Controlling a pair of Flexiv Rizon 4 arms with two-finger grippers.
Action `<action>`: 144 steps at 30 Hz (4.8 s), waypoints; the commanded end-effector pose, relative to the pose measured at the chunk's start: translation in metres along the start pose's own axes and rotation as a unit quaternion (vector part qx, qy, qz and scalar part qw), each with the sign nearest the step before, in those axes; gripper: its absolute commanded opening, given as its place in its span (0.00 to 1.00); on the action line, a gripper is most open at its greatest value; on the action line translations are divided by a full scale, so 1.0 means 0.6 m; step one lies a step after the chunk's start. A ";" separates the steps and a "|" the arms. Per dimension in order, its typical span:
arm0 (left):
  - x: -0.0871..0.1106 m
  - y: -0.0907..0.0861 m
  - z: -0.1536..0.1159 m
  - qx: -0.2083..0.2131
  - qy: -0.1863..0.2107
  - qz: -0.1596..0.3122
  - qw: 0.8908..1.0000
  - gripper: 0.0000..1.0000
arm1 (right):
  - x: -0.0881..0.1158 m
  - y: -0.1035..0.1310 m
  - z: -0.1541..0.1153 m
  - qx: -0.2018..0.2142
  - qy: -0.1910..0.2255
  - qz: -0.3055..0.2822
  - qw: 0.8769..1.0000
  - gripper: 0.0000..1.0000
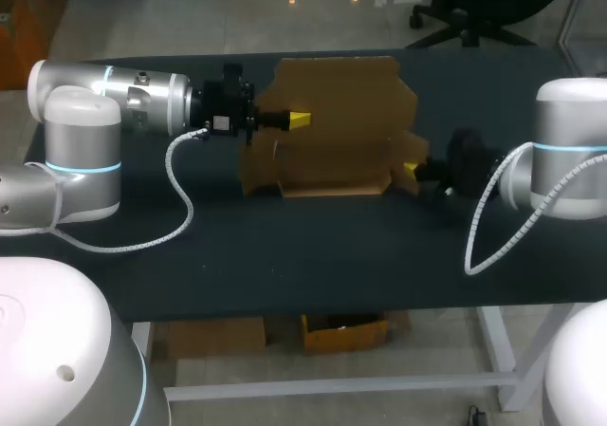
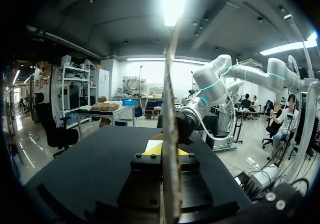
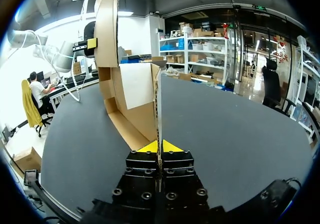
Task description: Assemble the packaging by folding the flat box into shape, placing the metal phone stand inside, and closing the box properly
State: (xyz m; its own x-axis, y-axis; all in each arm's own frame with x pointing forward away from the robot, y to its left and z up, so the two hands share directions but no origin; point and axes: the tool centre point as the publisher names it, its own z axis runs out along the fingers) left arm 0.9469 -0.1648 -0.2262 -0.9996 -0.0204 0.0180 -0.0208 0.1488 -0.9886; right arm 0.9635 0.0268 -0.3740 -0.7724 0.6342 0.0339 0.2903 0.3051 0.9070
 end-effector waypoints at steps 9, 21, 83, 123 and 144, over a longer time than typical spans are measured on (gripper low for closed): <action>-0.001 0.007 0.000 0.000 0.001 0.000 1.000 0.00 | 0.021 -0.001 0.009 0.000 -0.031 0.012 0.999 0.05; -0.001 0.007 0.000 0.000 0.001 0.000 1.000 0.00 | 0.041 -0.002 0.010 0.006 -0.053 0.023 0.998 0.14; -0.001 0.007 0.000 0.000 0.001 0.000 1.000 0.00 | 0.154 -0.050 -0.098 0.018 -0.108 0.047 0.993 0.45; -0.001 0.007 0.000 0.000 0.001 0.000 1.000 0.00 | 0.105 -0.046 -0.149 0.032 -0.048 -0.014 0.998 0.51; -0.002 0.007 0.000 -0.001 0.002 0.000 1.000 0.00 | 0.105 -0.046 -0.149 0.032 -0.048 -0.014 0.998 0.46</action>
State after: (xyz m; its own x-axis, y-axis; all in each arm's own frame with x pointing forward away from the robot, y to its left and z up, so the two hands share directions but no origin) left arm 0.9469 -0.1649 -0.2265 -0.9996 -0.0204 0.0180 -0.0208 0.1494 -0.9886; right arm 0.8573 -0.0045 -0.3589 -0.7239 0.6891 -0.0334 0.3110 0.3692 0.8758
